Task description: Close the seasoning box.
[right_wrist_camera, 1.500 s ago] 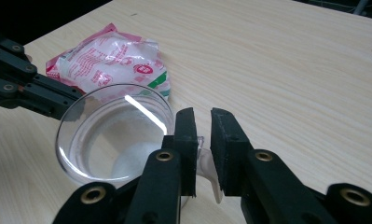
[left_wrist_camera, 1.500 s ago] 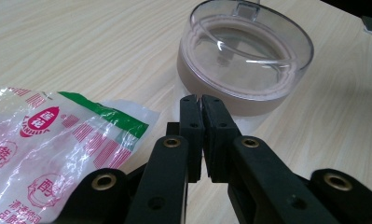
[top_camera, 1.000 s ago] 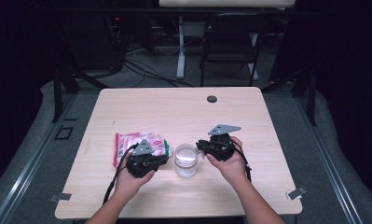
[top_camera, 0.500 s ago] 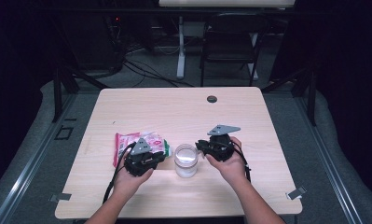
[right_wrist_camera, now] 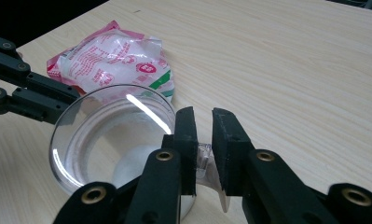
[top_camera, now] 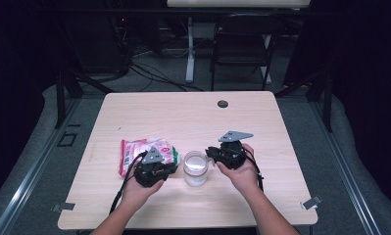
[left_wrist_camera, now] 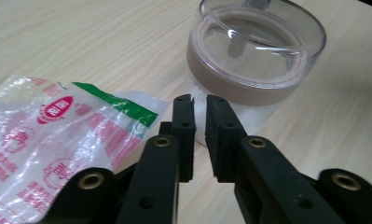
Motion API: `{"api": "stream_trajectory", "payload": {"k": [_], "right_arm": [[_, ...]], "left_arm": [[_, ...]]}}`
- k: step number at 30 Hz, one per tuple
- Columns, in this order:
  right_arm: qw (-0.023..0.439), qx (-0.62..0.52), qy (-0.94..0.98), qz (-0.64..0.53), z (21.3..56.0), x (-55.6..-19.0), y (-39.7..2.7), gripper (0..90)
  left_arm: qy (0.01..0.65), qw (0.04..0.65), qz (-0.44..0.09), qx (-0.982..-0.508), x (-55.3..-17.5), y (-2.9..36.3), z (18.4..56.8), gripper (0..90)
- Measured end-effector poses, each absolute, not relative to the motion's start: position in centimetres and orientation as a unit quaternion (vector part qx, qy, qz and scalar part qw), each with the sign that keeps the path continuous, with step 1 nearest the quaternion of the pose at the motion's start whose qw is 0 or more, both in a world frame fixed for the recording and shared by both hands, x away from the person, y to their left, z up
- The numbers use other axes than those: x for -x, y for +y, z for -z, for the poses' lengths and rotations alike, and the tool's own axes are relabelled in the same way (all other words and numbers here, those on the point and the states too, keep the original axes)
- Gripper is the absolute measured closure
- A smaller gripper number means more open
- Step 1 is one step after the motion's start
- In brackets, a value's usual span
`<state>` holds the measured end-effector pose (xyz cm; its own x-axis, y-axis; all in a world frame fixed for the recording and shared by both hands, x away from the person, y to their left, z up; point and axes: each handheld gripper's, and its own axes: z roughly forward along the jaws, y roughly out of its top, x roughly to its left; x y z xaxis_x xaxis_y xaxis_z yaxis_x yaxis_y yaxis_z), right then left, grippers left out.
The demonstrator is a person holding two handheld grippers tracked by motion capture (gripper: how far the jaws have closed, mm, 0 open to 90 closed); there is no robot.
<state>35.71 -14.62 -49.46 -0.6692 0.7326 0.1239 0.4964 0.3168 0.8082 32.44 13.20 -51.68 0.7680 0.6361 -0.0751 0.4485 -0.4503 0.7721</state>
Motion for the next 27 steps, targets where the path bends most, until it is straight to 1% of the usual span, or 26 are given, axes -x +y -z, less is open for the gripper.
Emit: {"api": "stream_trajectory", "payload": {"k": [1, 5, 7, 15, 19, 23, 27], "right_arm": [[0.134, -0.384, 0.800, -0.441, 49.5, -35.7, -14.6, 80.2], [0.134, -0.384, 0.800, -0.442, 49.5, -35.7, -14.6, 80.5], [0.134, -0.385, 0.799, -0.442, 49.5, -35.7, -14.6, 80.8], [0.138, -0.385, 0.799, -0.442, 49.5, -35.7, -14.6, 82.1], [0.138, -0.386, 0.798, -0.442, 49.5, -35.6, -14.6, 82.2], [0.140, -0.386, 0.796, -0.444, 49.6, -35.6, -14.6, 82.2], [0.140, -0.386, 0.796, -0.445, 49.6, -35.6, -14.6, 82.2]], "left_arm": [[0.319, 0.416, -0.108, -0.844, -32.4, 13.2, 51.6, 85.9], [0.309, 0.420, -0.108, -0.847, -32.3, 13.0, 51.5, 87.4], [0.305, 0.416, -0.111, -0.850, -32.2, 12.8, 51.5, 89.9], [0.289, 0.425, -0.078, -0.854, -31.8, 12.0, 51.8, 90.0], [0.291, 0.427, -0.075, -0.853, -31.8, 11.7, 52.1, 90.0], [0.288, 0.423, -0.091, -0.854, -31.8, 11.6, 52.2, 88.3], [0.290, 0.437, -0.091, -0.847, -31.8, 11.8, 51.9, 88.7]]}}
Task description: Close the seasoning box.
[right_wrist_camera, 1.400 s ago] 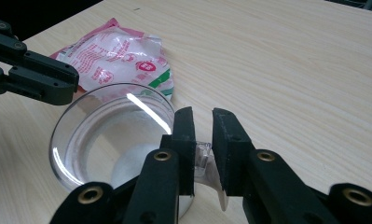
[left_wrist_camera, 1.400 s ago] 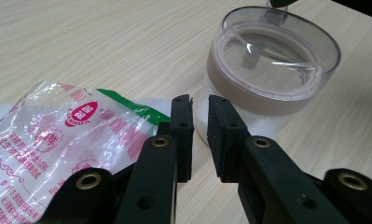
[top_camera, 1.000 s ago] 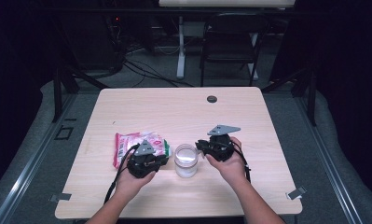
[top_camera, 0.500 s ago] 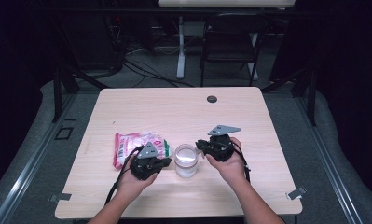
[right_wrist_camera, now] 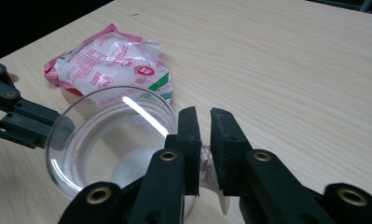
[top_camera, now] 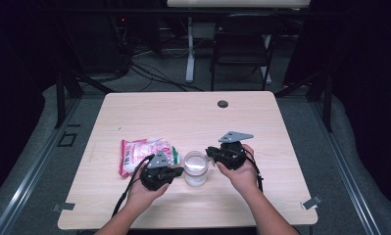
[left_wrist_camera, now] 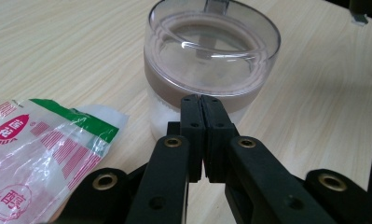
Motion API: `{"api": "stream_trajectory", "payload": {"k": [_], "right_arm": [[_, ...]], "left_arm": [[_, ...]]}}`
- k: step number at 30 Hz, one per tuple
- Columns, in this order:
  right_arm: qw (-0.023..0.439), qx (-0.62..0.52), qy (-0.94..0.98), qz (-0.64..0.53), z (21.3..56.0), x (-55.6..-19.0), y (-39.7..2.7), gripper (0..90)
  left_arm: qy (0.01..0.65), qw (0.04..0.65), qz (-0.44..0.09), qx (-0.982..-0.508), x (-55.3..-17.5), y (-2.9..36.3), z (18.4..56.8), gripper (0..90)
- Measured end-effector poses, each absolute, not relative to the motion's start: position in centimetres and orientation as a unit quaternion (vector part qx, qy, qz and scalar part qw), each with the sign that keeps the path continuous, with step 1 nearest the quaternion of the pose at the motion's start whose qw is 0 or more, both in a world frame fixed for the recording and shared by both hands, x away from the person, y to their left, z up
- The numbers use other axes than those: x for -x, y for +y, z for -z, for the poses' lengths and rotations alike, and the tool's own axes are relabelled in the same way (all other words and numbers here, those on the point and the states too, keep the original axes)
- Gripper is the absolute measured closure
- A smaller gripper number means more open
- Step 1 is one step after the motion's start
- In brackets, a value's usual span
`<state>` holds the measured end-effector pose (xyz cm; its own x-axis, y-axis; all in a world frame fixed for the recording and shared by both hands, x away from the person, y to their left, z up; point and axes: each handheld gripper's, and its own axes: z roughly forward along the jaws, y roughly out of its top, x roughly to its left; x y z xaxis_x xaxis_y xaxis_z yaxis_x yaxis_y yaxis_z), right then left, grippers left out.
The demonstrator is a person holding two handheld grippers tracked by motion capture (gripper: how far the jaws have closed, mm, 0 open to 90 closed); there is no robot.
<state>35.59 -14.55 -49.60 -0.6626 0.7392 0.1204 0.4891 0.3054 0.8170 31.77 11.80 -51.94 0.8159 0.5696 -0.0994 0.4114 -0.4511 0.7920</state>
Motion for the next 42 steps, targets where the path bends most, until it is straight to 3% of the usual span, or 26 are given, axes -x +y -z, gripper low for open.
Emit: {"api": "stream_trajectory", "payload": {"k": [9, 18, 29, 37, 42], "right_arm": [[0.143, -0.384, 0.797, -0.444, 49.4, -35.3, -14.6, 80.2], [0.151, -0.366, 0.804, -0.444, 48.8, -33.8, -14.9, 70.3], [0.157, -0.336, 0.820, -0.437, 49.0, -31.7, -15.7, 59.3], [0.143, -0.318, 0.834, -0.429, 49.3, -31.3, -15.8, 55.3], [0.160, -0.310, 0.839, -0.417, 49.8, -31.1, -15.0, 53.0]], "left_arm": [[0.288, 0.449, -0.082, -0.842, -31.9, 11.8, 51.6, 89.1], [0.284, 0.459, -0.080, -0.838, -32.6, 11.3, 50.9, 89.1], [0.281, 0.472, -0.087, -0.831, -33.9, 10.6, 50.2, 78.5], [0.281, 0.485, -0.089, -0.823, -34.1, 10.4, 50.0, 73.7], [0.283, 0.488, -0.092, -0.820, -34.2, 10.3, 50.1, 70.8]]}}
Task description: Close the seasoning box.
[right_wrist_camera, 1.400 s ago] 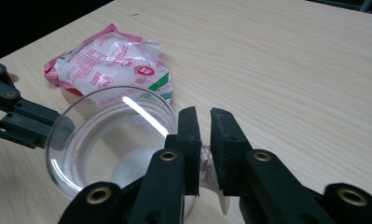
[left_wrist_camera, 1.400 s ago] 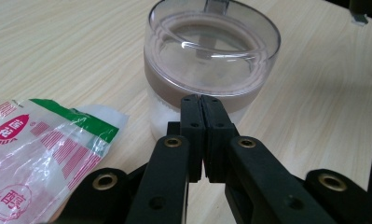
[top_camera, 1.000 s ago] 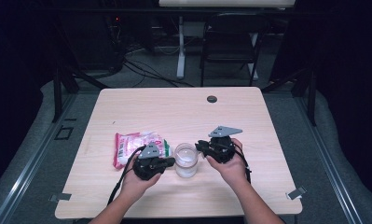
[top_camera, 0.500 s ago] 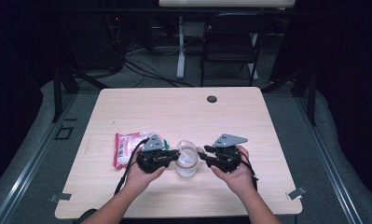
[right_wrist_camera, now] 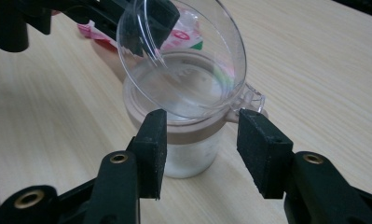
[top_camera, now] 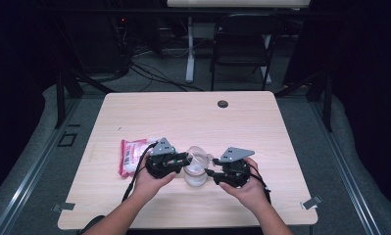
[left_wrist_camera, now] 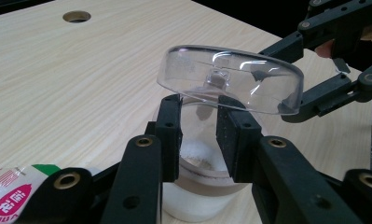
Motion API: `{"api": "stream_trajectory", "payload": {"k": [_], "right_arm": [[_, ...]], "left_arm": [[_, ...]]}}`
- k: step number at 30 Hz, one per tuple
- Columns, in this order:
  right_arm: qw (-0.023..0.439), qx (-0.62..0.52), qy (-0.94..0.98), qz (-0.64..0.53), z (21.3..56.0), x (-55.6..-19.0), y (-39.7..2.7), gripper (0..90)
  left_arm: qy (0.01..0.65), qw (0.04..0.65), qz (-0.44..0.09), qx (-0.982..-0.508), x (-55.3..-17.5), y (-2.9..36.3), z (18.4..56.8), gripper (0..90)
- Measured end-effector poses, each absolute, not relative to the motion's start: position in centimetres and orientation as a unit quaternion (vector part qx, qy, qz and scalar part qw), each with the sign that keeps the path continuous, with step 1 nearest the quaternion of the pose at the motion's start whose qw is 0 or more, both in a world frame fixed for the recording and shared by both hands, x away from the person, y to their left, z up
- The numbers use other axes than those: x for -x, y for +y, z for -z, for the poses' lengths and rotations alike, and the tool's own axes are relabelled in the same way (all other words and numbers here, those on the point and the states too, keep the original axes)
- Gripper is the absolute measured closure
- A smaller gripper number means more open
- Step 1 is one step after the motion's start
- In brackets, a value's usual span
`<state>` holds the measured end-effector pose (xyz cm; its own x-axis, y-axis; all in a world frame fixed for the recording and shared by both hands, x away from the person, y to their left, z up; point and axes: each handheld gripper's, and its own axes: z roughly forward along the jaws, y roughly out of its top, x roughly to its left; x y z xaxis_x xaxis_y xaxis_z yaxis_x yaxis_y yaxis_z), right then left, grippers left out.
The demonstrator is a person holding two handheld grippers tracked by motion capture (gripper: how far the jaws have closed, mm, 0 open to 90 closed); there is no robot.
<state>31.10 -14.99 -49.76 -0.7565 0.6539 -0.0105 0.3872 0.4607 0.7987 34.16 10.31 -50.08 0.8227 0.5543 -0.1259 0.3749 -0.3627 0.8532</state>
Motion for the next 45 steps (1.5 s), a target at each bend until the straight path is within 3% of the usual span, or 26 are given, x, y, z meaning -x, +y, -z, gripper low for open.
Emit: {"api": "stream_trajectory", "payload": {"k": [7, 14, 45], "right_arm": [[0.169, -0.307, 0.840, -0.415, 49.9, -30.9, -14.4, 53.0], [0.175, -0.306, 0.836, -0.421, 49.9, -30.8, -14.3, 52.7], [0.177, -0.342, 0.814, -0.436, 50.0, -31.6, -15.9, 52.2]], "left_arm": [[0.289, 0.473, -0.117, -0.824, -34.4, 10.2, 50.7, 61.5], [0.298, 0.457, -0.124, -0.829, -34.7, 10.2, 51.3, 58.1], [0.296, 0.458, -0.097, -0.832, -35.0, 9.8, 52.2, 57.8]]}}
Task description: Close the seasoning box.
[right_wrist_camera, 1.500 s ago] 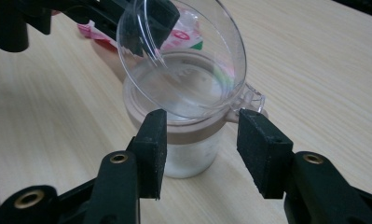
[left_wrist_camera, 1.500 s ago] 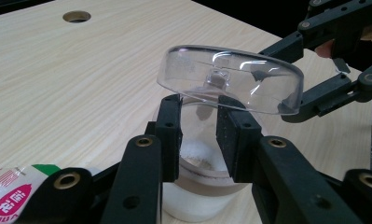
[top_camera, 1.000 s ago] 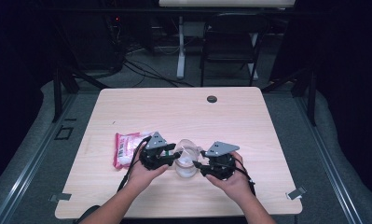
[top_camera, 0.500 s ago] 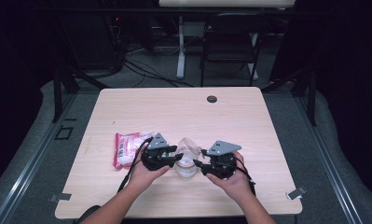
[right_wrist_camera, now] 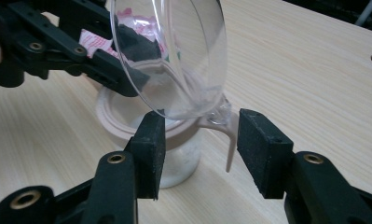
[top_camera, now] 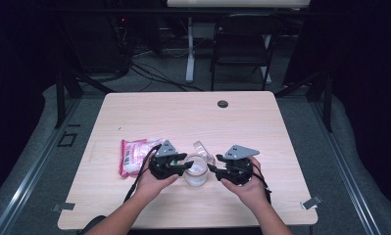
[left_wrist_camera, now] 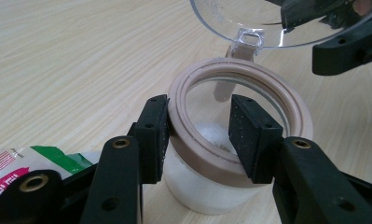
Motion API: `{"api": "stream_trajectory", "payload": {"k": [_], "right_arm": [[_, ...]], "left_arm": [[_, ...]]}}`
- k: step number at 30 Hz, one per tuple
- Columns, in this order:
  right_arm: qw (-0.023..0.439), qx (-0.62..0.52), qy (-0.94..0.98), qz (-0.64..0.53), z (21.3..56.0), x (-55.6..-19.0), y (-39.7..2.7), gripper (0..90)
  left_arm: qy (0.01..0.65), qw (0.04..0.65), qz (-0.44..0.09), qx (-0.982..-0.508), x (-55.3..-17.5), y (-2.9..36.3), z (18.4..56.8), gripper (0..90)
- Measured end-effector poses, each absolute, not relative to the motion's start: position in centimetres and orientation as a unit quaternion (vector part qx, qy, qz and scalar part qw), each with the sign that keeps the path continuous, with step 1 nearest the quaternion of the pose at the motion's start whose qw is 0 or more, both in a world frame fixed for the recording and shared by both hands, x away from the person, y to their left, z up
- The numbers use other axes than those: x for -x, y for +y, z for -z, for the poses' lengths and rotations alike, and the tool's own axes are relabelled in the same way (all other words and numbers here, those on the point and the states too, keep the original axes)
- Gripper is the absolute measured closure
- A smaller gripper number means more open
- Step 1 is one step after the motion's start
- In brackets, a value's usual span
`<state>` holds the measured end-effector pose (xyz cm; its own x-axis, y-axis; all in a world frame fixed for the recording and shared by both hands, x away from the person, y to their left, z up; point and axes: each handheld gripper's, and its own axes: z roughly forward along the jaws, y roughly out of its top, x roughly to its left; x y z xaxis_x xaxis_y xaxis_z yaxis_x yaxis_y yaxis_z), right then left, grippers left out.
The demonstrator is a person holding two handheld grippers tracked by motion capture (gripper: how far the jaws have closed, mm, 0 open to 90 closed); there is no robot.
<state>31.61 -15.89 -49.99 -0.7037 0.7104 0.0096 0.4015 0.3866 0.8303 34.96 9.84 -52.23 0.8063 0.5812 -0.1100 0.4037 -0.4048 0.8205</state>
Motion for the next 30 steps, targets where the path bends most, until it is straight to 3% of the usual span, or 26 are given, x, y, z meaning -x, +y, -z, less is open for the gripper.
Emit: {"api": "stream_trajectory", "payload": {"k": [19, 30], "right_arm": [[0.175, -0.371, 0.797, -0.444, 50.2, -32.2, -17.0, 54.2], [0.164, -0.371, 0.800, -0.443, 50.5, -32.3, -16.5, 61.0]], "left_arm": [[0.296, 0.461, -0.098, -0.831, -34.9, 9.8, 52.3, 57.2], [0.294, 0.467, -0.111, -0.827, -34.6, 10.0, 51.9, 52.1]]}}
